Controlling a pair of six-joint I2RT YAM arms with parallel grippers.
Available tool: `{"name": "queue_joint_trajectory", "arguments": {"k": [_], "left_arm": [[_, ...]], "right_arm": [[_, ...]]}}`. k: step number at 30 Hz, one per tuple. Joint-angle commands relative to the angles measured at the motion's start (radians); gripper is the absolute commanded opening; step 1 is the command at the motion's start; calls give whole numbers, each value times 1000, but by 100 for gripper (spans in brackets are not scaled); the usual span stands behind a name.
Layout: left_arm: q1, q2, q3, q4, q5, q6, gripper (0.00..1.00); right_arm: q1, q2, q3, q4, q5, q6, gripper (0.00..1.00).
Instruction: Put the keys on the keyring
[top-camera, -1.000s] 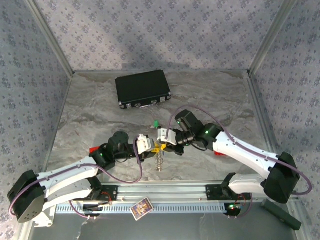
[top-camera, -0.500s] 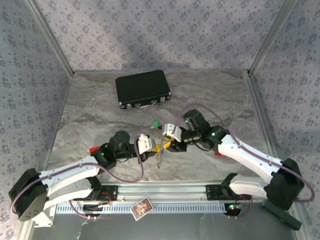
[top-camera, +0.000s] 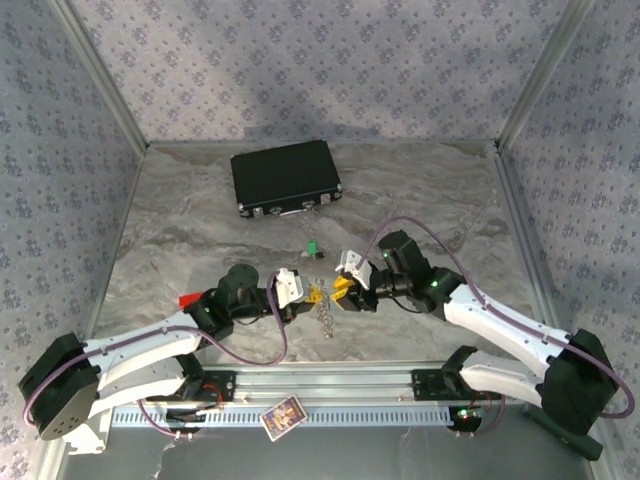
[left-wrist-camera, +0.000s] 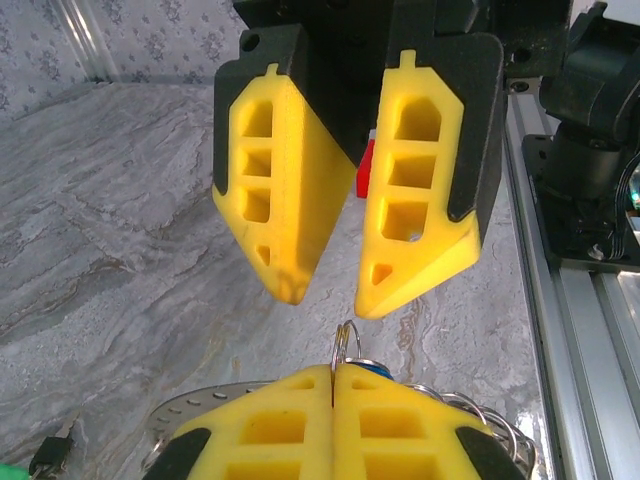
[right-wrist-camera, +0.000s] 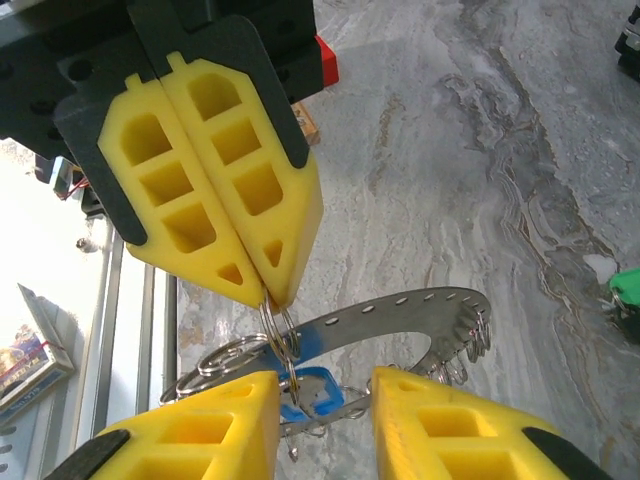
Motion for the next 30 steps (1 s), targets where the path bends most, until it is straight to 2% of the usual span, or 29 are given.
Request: {"name": "queue_joint_trajectory", "arguments": {"k": [1, 7, 12, 18, 30], "left_arm": [[-5, -1, -2, 64, 19, -16, 0], [-5, 1, -2, 65, 18, -13, 0], [-5, 3, -2, 64, 19, -10, 0], [-5, 2, -3, 69, 18, -12, 0], [-6, 8, -2, 79, 26, -9, 0]], "right_arm": [[9, 16, -1, 21, -29, 22, 26], [11, 31, 5, -3, -50, 9, 23], [11, 39, 17, -38, -58, 0, 14], [10, 36, 25, -77, -34, -14, 9], [14, 60, 29, -51, -43, -8, 0]]}}
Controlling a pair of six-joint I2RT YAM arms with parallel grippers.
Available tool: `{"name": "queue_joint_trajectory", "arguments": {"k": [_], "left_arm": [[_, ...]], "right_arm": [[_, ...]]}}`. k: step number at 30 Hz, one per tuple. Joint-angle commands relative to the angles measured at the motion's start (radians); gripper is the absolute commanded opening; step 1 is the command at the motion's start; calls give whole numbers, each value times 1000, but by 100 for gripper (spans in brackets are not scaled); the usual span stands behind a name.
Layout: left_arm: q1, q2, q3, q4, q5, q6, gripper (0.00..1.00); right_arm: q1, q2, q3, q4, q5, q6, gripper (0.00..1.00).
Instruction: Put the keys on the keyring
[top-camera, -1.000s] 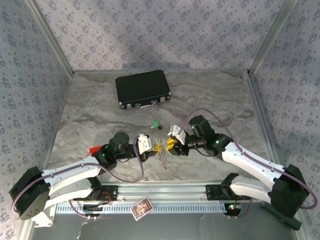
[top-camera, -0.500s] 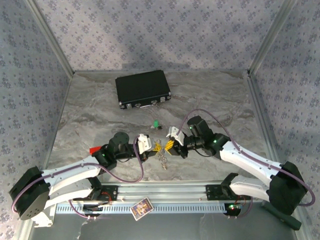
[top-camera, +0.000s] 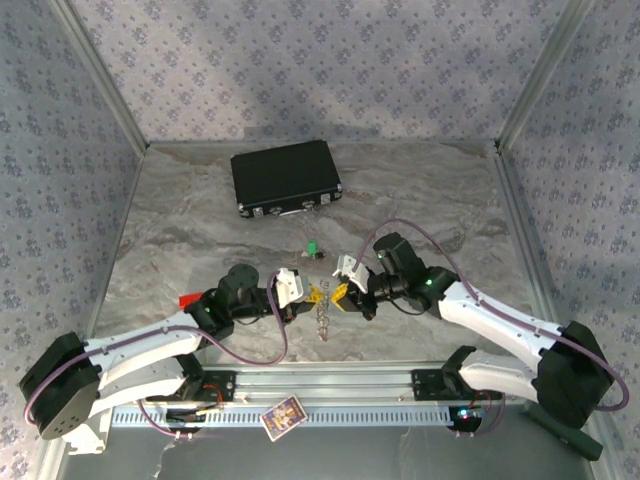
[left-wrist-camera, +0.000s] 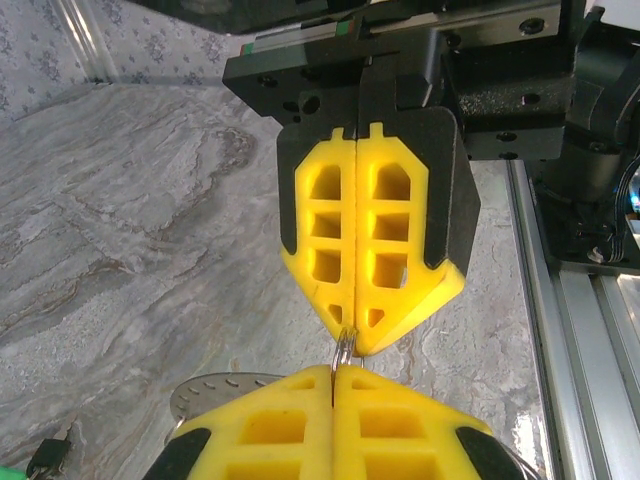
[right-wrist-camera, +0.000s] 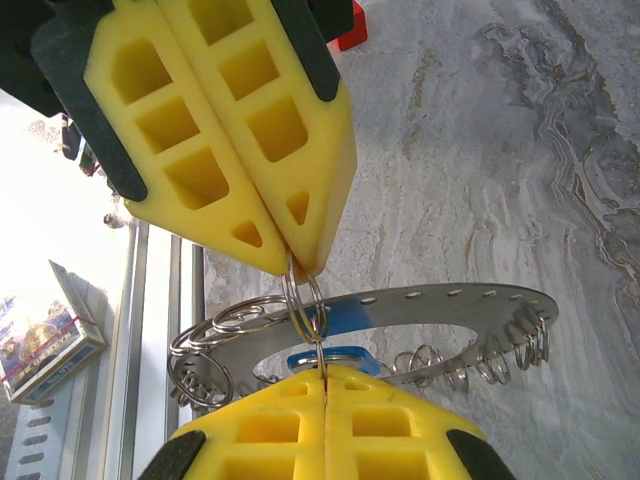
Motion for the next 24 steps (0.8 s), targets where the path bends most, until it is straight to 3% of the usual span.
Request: {"name": "queue_joint_trajectory", "arguments": {"k": [1, 9, 12, 14, 20, 24], "left_arm": [[-5, 2, -2, 70, 25, -7, 0], [-4, 21, -7, 89, 27, -14, 0], [-5, 23, -11, 89, 27, -13, 0], [-4, 23, -15, 94, 25, -14, 0], [-4, 26, -14, 104, 27, -17, 0], [-5, 29, -12, 108, 27, -16, 0]], "right_arm": [[8, 19, 29, -3, -3, -7, 0], [30, 68, 53, -8, 10, -3, 1], [26, 32, 33, 7, 24, -9, 21], [26, 8, 15, 22, 17, -20, 28], [35, 10, 3, 74, 13, -13, 29], [41, 33, 14, 88, 7, -13, 22]]}}
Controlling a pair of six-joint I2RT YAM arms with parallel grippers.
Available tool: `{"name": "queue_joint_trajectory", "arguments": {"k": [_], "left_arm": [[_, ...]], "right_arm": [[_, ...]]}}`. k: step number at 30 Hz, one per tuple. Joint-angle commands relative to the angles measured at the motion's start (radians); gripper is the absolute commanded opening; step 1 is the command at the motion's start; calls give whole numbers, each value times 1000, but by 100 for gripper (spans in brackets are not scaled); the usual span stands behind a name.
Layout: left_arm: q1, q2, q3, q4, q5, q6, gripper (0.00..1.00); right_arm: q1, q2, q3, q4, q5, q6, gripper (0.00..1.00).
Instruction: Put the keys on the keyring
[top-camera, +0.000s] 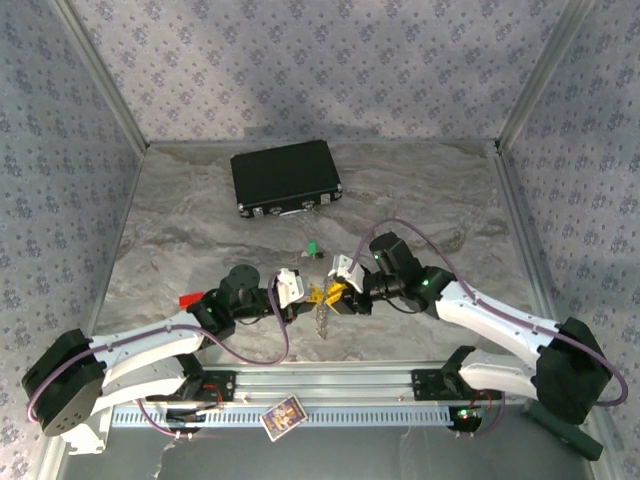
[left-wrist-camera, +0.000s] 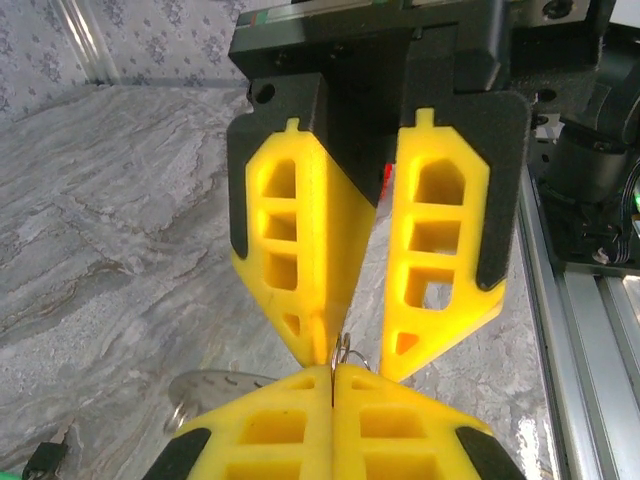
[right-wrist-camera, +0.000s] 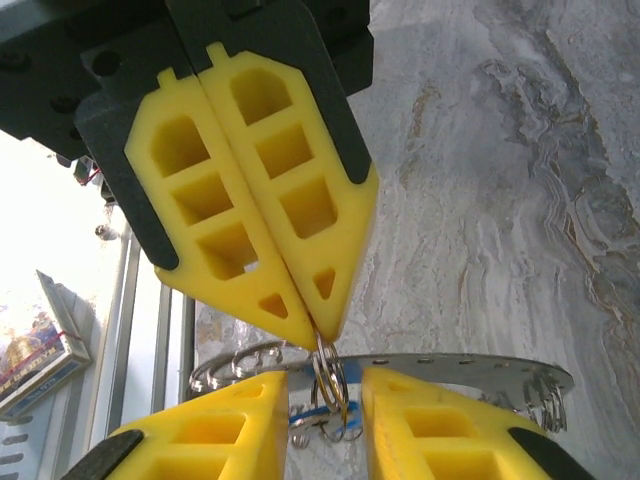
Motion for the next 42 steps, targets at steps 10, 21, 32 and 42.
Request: {"name": "queue_joint_trajectory", "arguments": {"k": [10, 21, 32, 42], "left_arm": [[-5, -24, 38, -77, -49, 28, 27], [-5, -45, 109, -286, -7, 132, 22], [-5, -17, 116, -266, 31, 135, 9], [-3, -26, 35, -96, 42, 47, 0]], "right_arm": [[13, 31, 96, -134, 52, -91, 0], [77, 132, 278, -405, 174, -267, 0], [92, 120, 271, -346, 149, -257, 0], [12, -24, 52, -54, 25, -90, 26]]}}
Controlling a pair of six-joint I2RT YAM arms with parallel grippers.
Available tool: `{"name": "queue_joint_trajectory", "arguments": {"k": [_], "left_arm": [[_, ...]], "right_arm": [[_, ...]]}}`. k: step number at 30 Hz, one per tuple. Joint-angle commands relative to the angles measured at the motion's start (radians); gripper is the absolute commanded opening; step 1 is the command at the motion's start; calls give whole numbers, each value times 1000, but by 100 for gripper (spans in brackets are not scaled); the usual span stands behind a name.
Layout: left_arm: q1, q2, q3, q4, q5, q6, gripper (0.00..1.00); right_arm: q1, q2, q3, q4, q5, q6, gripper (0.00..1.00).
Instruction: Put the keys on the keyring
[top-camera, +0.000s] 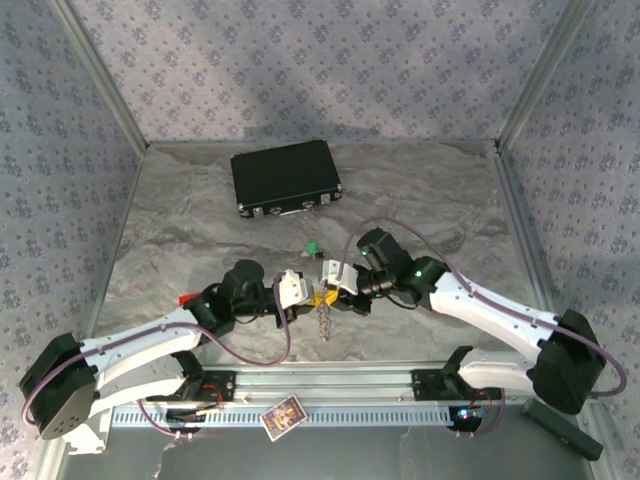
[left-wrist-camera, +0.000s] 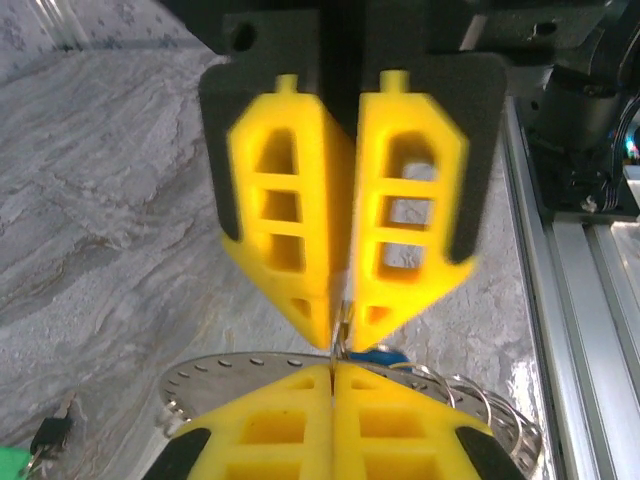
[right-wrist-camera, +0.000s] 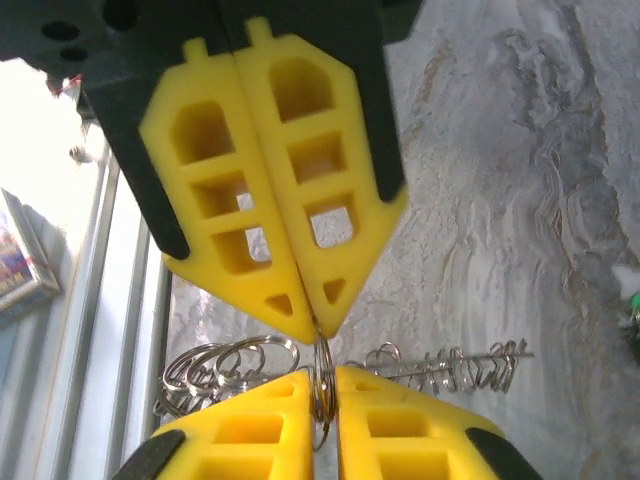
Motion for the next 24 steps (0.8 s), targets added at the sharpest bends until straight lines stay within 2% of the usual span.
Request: {"name": "queue_joint_trajectory", "arguments": {"k": [1, 3, 6, 11, 17, 24], "left_arm": [[-3, 0, -55, 156, 29, -64, 0], [-3, 3, -93, 241, 25, -109, 0], [-3, 13, -153, 380, 20, -182, 0], [-6, 27, -185, 452, 11, -219, 0], [-4, 57, -195, 504, 12, -240, 0], [-4, 66, -194, 524, 12, -243, 0]], "right_arm": [[-40, -70, -98, 197, -83, 107, 31], [-58, -101, -178, 290, -93, 150, 37], [-69, -125, -265, 420, -102, 214, 38], [-67, -112, -329, 598, -135, 294, 38], [-61, -103, -342, 642, -154, 311, 35], [-50, -99, -335, 616, -137, 297, 20]]}}
